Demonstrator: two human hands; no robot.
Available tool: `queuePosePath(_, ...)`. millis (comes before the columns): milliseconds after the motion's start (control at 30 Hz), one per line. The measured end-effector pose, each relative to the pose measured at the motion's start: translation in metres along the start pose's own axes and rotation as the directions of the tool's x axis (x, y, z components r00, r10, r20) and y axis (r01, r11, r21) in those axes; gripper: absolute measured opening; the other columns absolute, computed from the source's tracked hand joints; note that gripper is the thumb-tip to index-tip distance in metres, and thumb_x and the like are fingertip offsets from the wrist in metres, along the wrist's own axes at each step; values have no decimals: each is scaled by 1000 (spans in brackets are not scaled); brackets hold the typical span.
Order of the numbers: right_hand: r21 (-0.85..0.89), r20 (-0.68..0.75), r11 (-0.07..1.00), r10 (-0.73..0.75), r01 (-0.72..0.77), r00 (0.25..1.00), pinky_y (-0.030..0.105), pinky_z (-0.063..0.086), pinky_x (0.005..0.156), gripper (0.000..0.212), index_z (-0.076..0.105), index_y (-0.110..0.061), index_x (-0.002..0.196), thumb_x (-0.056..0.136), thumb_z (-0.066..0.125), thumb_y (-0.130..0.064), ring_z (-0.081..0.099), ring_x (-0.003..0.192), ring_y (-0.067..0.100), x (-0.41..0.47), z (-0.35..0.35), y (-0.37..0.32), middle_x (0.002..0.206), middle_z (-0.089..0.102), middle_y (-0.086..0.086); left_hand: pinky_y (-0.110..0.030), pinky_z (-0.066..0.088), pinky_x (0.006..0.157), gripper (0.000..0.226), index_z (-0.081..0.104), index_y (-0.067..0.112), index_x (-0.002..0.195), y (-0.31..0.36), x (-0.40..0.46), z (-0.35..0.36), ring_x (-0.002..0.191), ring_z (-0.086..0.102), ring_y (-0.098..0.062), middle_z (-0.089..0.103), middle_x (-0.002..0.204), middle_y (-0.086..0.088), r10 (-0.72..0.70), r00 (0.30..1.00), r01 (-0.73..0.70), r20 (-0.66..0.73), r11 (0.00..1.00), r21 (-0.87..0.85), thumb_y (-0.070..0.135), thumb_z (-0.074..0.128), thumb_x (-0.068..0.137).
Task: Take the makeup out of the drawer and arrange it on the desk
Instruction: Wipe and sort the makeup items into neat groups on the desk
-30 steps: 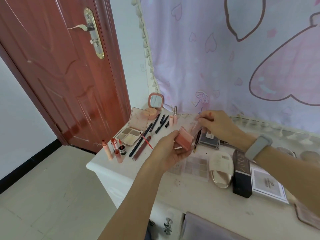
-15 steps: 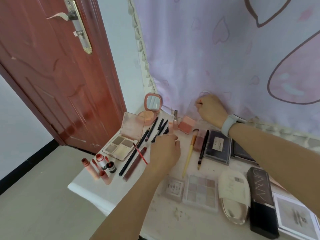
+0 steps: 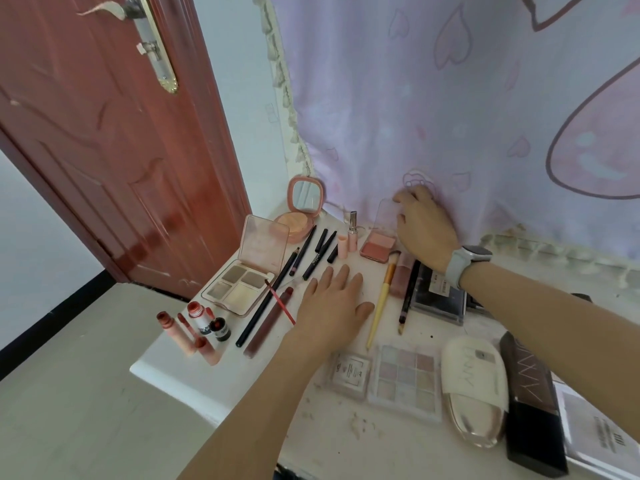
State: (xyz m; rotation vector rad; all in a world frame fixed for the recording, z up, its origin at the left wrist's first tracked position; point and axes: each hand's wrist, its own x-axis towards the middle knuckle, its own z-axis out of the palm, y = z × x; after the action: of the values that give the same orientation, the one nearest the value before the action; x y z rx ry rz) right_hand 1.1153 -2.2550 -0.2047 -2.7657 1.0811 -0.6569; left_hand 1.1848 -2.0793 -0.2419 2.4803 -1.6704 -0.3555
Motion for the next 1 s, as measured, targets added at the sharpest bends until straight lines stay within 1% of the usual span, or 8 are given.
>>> queuePosePath(133,14,-50,992,-123,124,991,35,46,82,27,60,-12,113,90,46,-11,50,109,26,-23,-11,3,121,51,7,-38,-2,115,57,5,20,149,-1,-2,-2,144,-6,-23,-4,157,-4,6,998,-8,56,1000,26,41,25,100)
queuePosePath(367,-2,254,840,-525,543,812,32,29,93,26,65,-25,109,87,52,-22,42,115,16,-59,-22,1,117,56,-6,-41,14,113,57,15,17,147,3,0,-9,144,5,-24,6,157,-6,7,999,-11,43,996,83,41,31,98)
queuePosePath(500,-78,319,770,-583,633,748,29,23,86,30,61,-27,115,90,46,-24,40,119,14,-71,-18,-1,120,53,-8,-38,37,90,47,39,12,133,5,-1,-17,132,31,-24,31,148,-6,19,1000,-21,24,992,122,41,39,95)
queuePosePath(600,-139,338,691,-640,710,689,33,29,89,26,62,-23,111,91,46,-18,46,114,19,-72,-19,-2,113,58,-5,-31,30,73,29,53,8,102,10,-5,-22,106,51,-23,52,124,-6,-4,997,15,-74,989,147,34,43,94)
queuePosePath(667,-206,311,607,-703,767,640,35,36,87,22,65,-21,100,87,50,-12,54,104,21,-70,-20,-4,102,62,-3,-31,30,79,24,54,9,98,10,-10,-22,97,53,-20,57,111,-4,-8,987,30,-159,990,138,29,43,95)
queuePosePath(767,-240,366,528,-728,815,580,36,39,84,23,63,-17,96,87,44,-8,55,95,23,-66,-21,-8,94,62,0,-35,26,101,31,56,15,119,8,-22,-20,114,49,-18,57,121,0,-45,963,66,-265,995,71,29,43,96)
queuePosePath(833,-243,397,502,-729,830,557,35,38,84,23,61,-16,98,89,41,-9,53,96,23,-65,-25,-13,99,60,1,-34,21,103,32,54,20,124,7,-33,-20,119,46,-16,56,126,3,-56,942,74,-331,996,42,30,42,96)
queuePosePath(1000,-251,179,537,-792,805,584,23,48,65,16,68,-18,77,65,77,-13,63,72,17,-72,-38,-14,79,67,-3,-32,17,105,31,57,22,124,1,-69,-13,126,41,-11,54,130,7,-53,870,17,-490,997,-78,25,46,95)
